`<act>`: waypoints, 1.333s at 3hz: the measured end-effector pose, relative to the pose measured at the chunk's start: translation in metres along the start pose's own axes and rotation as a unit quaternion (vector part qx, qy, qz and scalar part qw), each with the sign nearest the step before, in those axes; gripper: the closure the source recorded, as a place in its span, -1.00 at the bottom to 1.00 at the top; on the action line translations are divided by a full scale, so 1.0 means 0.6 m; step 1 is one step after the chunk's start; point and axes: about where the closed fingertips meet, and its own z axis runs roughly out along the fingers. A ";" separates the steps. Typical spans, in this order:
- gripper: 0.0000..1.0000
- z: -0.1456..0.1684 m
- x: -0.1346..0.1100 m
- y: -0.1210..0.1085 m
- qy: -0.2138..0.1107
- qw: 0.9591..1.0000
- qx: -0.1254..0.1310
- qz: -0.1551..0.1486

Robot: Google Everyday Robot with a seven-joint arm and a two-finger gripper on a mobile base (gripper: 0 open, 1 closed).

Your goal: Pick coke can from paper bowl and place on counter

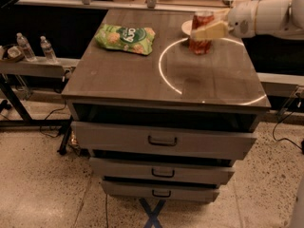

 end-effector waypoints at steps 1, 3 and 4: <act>1.00 0.012 0.053 0.052 0.021 0.999 -0.043 0.021; 0.20 0.027 0.059 0.060 0.023 0.998 -0.051 0.023; -0.28 0.032 0.059 0.062 0.023 0.998 -0.054 0.024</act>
Offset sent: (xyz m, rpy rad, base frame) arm -0.0235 0.0106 -0.0324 -0.0081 0.0749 0.0590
